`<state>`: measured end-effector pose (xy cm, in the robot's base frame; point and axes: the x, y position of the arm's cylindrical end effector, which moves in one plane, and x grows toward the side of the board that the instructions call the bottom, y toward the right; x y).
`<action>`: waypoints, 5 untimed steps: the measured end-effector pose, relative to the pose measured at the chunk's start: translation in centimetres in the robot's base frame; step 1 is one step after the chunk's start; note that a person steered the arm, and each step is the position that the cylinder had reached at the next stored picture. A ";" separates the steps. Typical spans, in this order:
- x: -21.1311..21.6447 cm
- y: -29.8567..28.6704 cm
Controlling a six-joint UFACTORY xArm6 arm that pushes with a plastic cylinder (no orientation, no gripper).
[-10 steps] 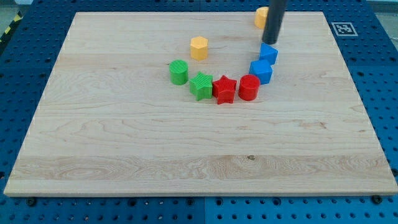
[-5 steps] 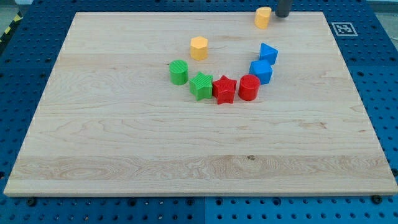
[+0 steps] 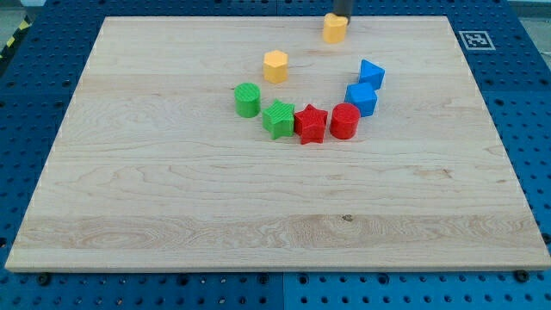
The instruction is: Move yellow heart towards yellow hexagon
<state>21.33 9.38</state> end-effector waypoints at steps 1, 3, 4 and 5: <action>1.8 -1.6; 4.2 -3.6; 5.2 -5.1; 6.3 -5.3</action>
<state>27.65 4.07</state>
